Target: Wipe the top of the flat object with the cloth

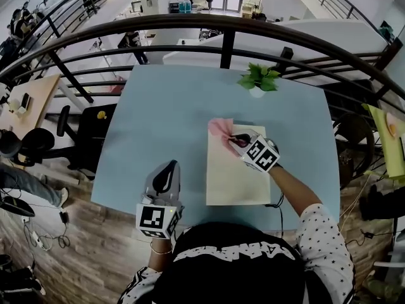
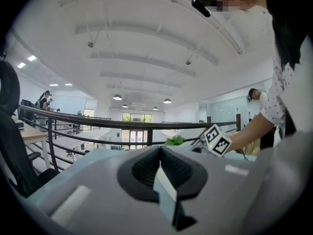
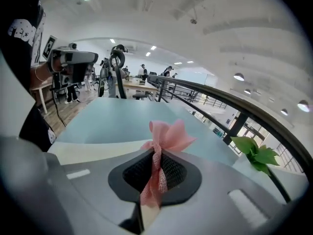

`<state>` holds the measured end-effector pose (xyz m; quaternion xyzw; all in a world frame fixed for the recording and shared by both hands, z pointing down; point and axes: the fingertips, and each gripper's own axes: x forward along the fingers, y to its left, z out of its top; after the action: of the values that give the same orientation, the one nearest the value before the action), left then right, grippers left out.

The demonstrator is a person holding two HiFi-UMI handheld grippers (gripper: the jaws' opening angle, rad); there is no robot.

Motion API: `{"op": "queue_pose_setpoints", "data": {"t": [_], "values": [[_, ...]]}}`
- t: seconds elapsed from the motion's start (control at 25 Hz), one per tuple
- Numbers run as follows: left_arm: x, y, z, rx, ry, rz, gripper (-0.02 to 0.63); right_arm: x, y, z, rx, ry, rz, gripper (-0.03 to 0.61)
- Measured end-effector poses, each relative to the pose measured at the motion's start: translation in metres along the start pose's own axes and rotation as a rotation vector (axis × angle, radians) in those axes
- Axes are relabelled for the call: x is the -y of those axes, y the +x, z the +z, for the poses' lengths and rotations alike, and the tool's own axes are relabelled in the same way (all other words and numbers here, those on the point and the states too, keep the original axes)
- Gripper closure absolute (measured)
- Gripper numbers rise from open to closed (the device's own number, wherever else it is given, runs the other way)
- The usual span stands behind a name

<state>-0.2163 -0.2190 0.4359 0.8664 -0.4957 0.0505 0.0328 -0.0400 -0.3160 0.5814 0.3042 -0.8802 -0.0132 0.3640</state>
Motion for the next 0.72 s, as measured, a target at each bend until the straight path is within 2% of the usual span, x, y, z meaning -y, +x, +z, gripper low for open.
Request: {"op": "queue_pose_setpoints", "data": {"t": [0.32,0.52,0.72], "values": [[-0.009,0.006,-0.001,-0.003,-0.007,0.015,0.614,0.033,0.021,-0.016,-0.069,0.006,-0.062,0.558],[-0.012,0.012,-0.005,-0.011,-0.013,0.015,0.614,0.036,0.036,-0.027,-0.126,-0.051,-0.041,0.558],[-0.014,0.015,-0.008,-0.017,-0.014,0.017,0.614,0.029,0.043,-0.036,-0.154,-0.067,-0.019,0.558]]}}
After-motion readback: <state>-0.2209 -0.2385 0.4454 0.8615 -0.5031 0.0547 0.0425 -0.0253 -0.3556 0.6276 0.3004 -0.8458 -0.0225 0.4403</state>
